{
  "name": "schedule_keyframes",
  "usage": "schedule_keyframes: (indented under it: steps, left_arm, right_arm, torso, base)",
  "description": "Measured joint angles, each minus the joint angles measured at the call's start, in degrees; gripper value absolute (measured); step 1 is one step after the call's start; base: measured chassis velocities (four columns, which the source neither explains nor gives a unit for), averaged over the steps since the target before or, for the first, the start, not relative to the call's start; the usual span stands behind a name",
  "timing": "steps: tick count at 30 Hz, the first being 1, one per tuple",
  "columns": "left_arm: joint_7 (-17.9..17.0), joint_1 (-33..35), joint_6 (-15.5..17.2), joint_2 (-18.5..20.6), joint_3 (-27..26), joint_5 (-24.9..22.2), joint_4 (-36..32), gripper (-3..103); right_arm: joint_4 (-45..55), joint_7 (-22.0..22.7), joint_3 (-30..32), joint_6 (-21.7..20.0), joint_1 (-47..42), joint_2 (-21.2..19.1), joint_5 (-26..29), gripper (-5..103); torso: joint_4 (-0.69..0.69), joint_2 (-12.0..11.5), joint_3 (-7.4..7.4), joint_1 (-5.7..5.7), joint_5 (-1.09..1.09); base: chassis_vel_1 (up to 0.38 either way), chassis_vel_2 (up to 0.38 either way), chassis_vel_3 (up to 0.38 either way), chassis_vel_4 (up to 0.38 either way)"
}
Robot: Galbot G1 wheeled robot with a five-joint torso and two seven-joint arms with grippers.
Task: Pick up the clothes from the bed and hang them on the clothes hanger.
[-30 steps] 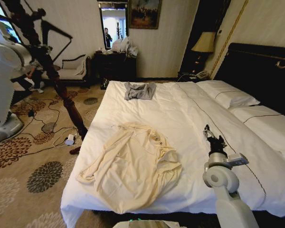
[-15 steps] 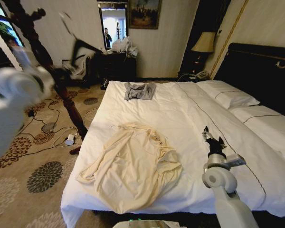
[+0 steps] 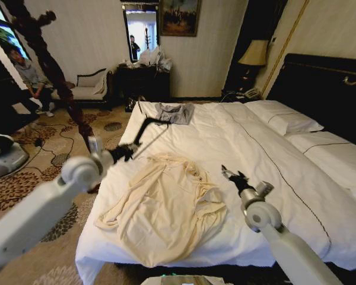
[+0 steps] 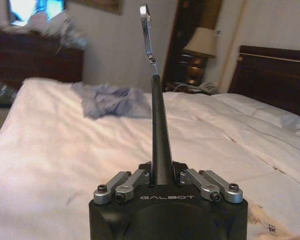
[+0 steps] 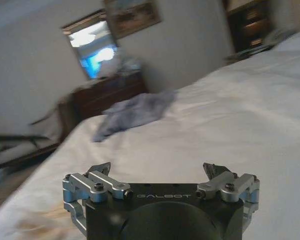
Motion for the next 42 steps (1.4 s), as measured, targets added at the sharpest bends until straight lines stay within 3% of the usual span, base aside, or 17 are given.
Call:
schedule_keyframes:
  steps: [7,10,12,16,22,25,27,31,34,38,42]
  left_arm:
    - [-1.6,7.2,0.1,-6.7,-4.0,1.8,-4.0,20]
    - [-1.2,10.9,0.0,-8.8,-5.9,7.1,-4.4,20]
    - [-1.2,12.8,-0.1,-10.4,-7.2,8.7,-5.4,20]
    - [-1.4,14.1,-0.2,-13.4,-9.4,9.1,-9.0,20]
    - [-2.0,11.9,1.1,-14.8,-11.8,7.0,-13.2,20]
    - [-2.0,11.7,1.5,-14.8,-12.4,6.4,-13.6,20]
    - [-2.0,11.9,1.6,-14.9,-12.5,6.5,-13.7,20]
    - [-2.0,12.8,1.9,-16.0,-12.7,7.9,-13.4,20]
    - [-2.0,12.8,1.9,-16.2,-12.8,8.3,-13.0,20]
    - [-2.0,12.8,2.0,-16.0,-12.9,8.4,-12.7,20]
    - [-2.0,13.1,2.1,-15.8,-13.0,8.5,-12.6,20]
  right_arm:
    - [-4.8,-4.0,-9.9,0.4,7.4,-0.1,5.5,100]
    - [-7.6,-2.0,-15.7,-0.4,10.1,0.5,3.9,98]
    - [-8.6,-0.3,-18.3,-1.0,11.2,1.1,2.2,90]
    - [-10.5,1.2,-21.7,-1.3,12.6,1.9,-2.6,81]
    - [-13.3,3.1,-25.7,-1.3,14.8,3.0,-7.8,56]
    - [-13.9,4.5,-26.5,-1.8,15.4,3.3,-11.0,54]
    - [-13.9,4.8,-26.9,-1.9,15.6,3.4,-12.2,54]
    - [-12.8,6.6,-29.1,-2.0,16.7,4.6,-14.9,75]
    - [-12.9,7.1,-30.3,-2.1,17.4,5.4,-15.9,81]
    - [-13.9,7.5,-31.7,-2.3,18.4,6.3,-17.2,84]
    - [-16.4,7.6,-33.2,-2.4,19.7,7.2,-17.9,74]
  torso:
    - [-0.08,0.0,-0.01,0.00,-0.01]
    - [-0.04,0.0,0.00,0.00,0.01]
    - [-0.02,0.0,0.00,0.00,-0.02]
    - [-0.06,0.0,-0.01,0.00,-0.01]
    - [-0.06,0.0,-0.01,0.00,0.00]
    - [-0.05,0.0,0.00,0.00,0.00]
    - [-0.06,0.0,0.00,0.00,0.00]
    - [-0.04,0.0,-0.01,0.00,-0.02]
    - [-0.04,0.0,-0.01,0.00,-0.02]
    - [-0.05,0.0,0.00,0.00,-0.02]
    - [-0.05,0.0,0.00,0.00,-0.01]
  base:
    - [0.000,0.000,0.000,0.000]
    - [0.000,0.000,0.000,0.000]
    - [0.000,0.000,0.000,0.000]
    - [0.000,0.000,0.000,0.000]
    - [0.000,0.000,0.000,0.000]
    - [0.000,0.000,0.000,0.000]
    - [0.000,0.000,0.000,0.000]
    - [0.000,0.000,0.000,0.000]
    - [0.000,0.000,0.000,0.000]
    - [0.000,0.000,0.000,0.000]
    - [0.000,0.000,0.000,0.000]
